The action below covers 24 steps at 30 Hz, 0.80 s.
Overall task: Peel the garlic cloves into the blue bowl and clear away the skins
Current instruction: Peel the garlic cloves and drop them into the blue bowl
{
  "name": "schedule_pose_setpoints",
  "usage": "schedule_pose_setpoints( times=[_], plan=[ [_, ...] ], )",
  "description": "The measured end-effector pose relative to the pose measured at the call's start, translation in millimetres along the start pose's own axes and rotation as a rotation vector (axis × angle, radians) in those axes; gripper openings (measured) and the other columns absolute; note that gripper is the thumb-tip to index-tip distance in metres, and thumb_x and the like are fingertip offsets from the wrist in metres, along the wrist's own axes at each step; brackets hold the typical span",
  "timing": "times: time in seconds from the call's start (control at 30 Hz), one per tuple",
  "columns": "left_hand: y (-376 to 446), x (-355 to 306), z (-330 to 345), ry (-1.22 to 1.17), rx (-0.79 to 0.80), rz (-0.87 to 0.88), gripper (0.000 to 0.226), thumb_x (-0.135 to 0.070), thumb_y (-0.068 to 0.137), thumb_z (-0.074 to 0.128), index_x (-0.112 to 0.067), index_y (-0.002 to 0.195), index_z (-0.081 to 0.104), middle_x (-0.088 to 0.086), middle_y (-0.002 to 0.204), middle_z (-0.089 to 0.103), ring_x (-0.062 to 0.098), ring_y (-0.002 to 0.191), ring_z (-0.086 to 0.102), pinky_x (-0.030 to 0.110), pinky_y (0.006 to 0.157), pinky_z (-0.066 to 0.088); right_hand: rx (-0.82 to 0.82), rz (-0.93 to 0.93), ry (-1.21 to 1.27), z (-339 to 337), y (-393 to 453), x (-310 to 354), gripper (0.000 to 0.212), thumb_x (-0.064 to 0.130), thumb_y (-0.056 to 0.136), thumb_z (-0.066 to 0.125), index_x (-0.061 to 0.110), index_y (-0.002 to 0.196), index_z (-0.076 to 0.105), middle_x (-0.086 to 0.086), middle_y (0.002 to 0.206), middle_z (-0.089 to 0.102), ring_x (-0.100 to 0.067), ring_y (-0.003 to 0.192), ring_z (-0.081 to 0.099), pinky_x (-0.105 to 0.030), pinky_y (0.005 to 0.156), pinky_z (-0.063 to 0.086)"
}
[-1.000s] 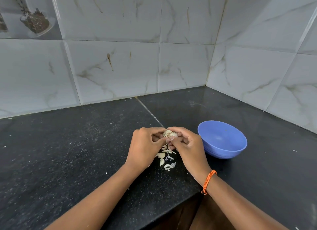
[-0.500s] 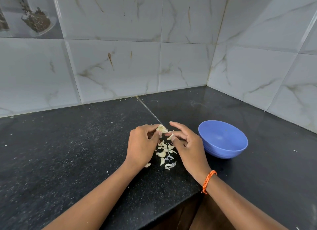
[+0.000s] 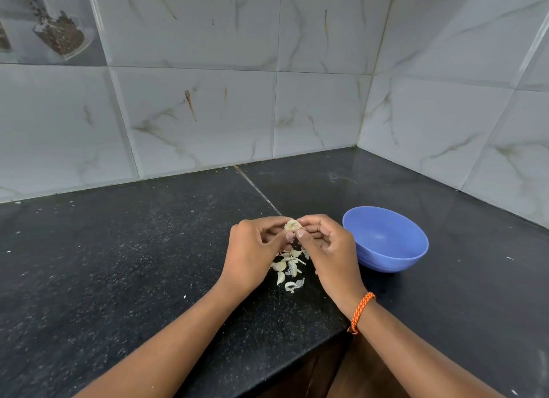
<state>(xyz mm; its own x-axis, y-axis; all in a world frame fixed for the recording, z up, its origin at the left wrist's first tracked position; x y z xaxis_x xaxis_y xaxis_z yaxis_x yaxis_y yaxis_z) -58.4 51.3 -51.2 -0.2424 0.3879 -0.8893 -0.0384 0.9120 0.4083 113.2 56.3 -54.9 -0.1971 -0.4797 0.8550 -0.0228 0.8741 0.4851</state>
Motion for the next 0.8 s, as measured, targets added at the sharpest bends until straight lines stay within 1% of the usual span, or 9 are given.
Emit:
schedule_pose_setpoints(
  times=[0.07, 0.17, 0.3, 0.37, 0.43, 0.53, 0.63, 0.7, 0.8],
  plan=[
    [1.4, 2.8, -5.6, -0.020, -0.040, -0.012, 0.022, -0.007, 0.098, 0.080, -0.018, 0.117, 0.084, -0.004, 0.089, 0.084, 0.017, 0.077, 0.082, 0.039, 0.082, 0.068, -0.009, -0.006, -0.036, -0.8, 0.8, -1.0, 0.017, 0.012, 0.100, 0.073, 0.024, 0.110, 0.076, 0.009, 0.098, 0.079, -0.016, 0.096, 0.075, -0.036, 0.082, 0.063],
    [5.8, 6.4, -14.7, 0.051, -0.089, -0.006, 0.025, -0.007, 0.097, 0.079, -0.018, 0.120, 0.083, -0.007, 0.089, 0.084, 0.011, 0.077, 0.081, 0.039, 0.084, 0.068, 0.033, -0.014, -0.108, 4.2, 1.2, -0.9, 0.024, 0.013, 0.096, 0.077, 0.028, 0.114, 0.076, 0.014, 0.102, 0.079, -0.010, 0.102, 0.073, -0.026, 0.086, 0.059],
    [4.5, 1.3, -12.8, 0.220, -0.060, 0.065, 0.022, -0.013, 0.100, 0.077, -0.028, 0.114, 0.085, -0.010, 0.079, 0.080, 0.007, 0.075, 0.077, 0.036, 0.079, 0.065, 0.035, -0.028, -0.181, 5.6, 0.4, -0.5, 0.023, 0.017, 0.100, 0.072, 0.028, 0.119, 0.077, 0.020, 0.112, 0.077, -0.003, 0.113, 0.070, -0.026, 0.098, 0.057],
    [3.0, -4.0, -5.5, 0.321, -0.003, 0.144, 0.020, -0.018, 0.102, 0.076, -0.029, 0.115, 0.085, -0.009, 0.078, 0.077, 0.011, 0.075, 0.074, 0.041, 0.074, 0.061, 0.026, -0.031, -0.144, 5.1, 0.0, 2.8, 0.020, 0.019, 0.103, 0.069, 0.025, 0.120, 0.077, 0.017, 0.111, 0.078, -0.003, 0.110, 0.072, -0.025, 0.096, 0.059],
    [1.0, -7.6, 1.9, 0.384, 0.052, 0.192, 0.022, -0.022, 0.102, 0.076, -0.032, 0.120, 0.083, -0.010, 0.079, 0.075, 0.010, 0.074, 0.072, 0.040, 0.071, 0.059, 0.032, -0.049, -0.135, 6.0, -1.0, 6.1, 0.017, 0.022, 0.102, 0.070, 0.023, 0.118, 0.077, 0.014, 0.108, 0.079, -0.006, 0.105, 0.074, -0.025, 0.090, 0.062],
    [-1.1, -8.6, 5.1, 0.361, 0.075, 0.177, 0.025, -0.025, 0.100, 0.079, -0.034, 0.123, 0.082, -0.013, 0.082, 0.079, 0.005, 0.078, 0.075, 0.037, 0.075, 0.062, 0.013, -0.032, -0.108, 3.1, -0.8, 3.1, 0.011, 0.018, 0.102, 0.070, 0.021, 0.111, 0.077, 0.010, 0.098, 0.079, -0.010, 0.096, 0.077, -0.030, 0.083, 0.064],
    [0.2, -1.7, 3.1, 0.249, 0.057, 0.084, 0.017, -0.024, 0.099, 0.080, -0.031, 0.114, 0.085, -0.011, 0.082, 0.082, 0.008, 0.077, 0.079, 0.042, 0.078, 0.066, -0.022, -0.013, -0.095, -0.7, -0.7, 0.8, 0.009, 0.015, 0.102, 0.071, 0.020, 0.106, 0.077, 0.009, 0.093, 0.080, -0.012, 0.090, 0.078, -0.032, 0.081, 0.065],
    [-0.6, 2.5, 6.0, 0.167, 0.072, 0.034, 0.017, -0.020, 0.100, 0.079, -0.030, 0.112, 0.086, -0.012, 0.085, 0.083, 0.007, 0.080, 0.080, 0.043, 0.082, 0.068, -0.022, -0.010, -0.095, -0.5, -0.8, 0.8, 0.009, 0.013, 0.102, 0.071, 0.018, 0.105, 0.078, 0.008, 0.090, 0.080, -0.011, 0.088, 0.078, -0.031, 0.079, 0.065],
    [-2.6, 2.8, 9.2, 0.173, 0.074, 0.046, 0.028, -0.009, 0.102, 0.073, -0.032, 0.109, 0.086, -0.013, 0.088, 0.083, 0.014, 0.080, 0.081, 0.049, 0.080, 0.068, -0.053, -0.021, -0.124, -3.6, -0.3, -0.4, 0.012, 0.012, 0.101, 0.071, 0.017, 0.106, 0.082, 0.009, 0.092, 0.080, -0.012, 0.086, 0.078, -0.034, 0.077, 0.066]
  ],
)
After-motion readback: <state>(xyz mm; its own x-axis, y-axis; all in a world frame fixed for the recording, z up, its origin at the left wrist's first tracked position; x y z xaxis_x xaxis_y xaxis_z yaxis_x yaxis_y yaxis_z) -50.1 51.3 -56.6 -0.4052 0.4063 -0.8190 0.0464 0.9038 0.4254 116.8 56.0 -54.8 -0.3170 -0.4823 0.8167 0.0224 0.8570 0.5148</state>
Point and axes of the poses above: each hand's wrist, its own y-axis towards the middle knuckle, its own z-axis out of the palm, x = y × z, the point moved 9 cm from there along y, towards the middle knuckle
